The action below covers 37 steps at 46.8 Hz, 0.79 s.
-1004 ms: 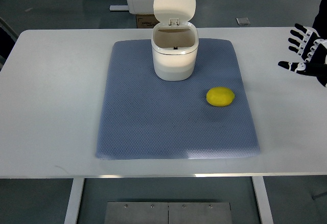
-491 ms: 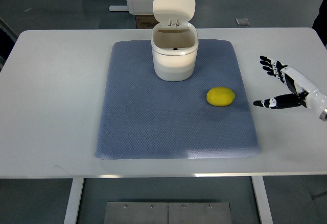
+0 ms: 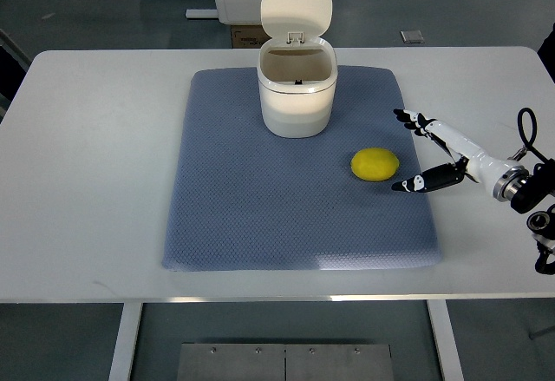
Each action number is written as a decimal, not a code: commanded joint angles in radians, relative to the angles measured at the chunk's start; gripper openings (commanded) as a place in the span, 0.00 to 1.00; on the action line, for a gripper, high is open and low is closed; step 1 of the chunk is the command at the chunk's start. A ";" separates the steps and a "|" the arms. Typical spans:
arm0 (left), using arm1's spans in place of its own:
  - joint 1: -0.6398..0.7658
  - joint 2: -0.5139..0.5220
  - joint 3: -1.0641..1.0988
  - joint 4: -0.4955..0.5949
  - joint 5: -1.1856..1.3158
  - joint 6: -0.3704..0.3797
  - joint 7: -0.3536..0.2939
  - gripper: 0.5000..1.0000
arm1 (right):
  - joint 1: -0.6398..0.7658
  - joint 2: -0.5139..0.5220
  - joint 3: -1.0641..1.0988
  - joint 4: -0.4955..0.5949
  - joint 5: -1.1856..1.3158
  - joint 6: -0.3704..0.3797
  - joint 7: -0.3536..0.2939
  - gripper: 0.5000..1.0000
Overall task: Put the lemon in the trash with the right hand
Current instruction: 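Move the right hand toward the yellow lemon on the mat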
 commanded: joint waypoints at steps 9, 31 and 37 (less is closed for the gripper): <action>0.000 0.000 0.000 0.000 0.000 0.000 0.000 1.00 | 0.015 0.053 -0.040 -0.015 0.000 -0.061 -0.018 1.00; 0.000 0.000 0.000 0.000 0.000 0.000 0.000 1.00 | 0.051 0.111 -0.130 -0.023 0.005 -0.162 -0.066 0.84; 0.000 0.000 0.000 0.000 0.000 0.000 0.000 1.00 | 0.063 0.119 -0.132 -0.023 0.005 -0.170 -0.066 0.79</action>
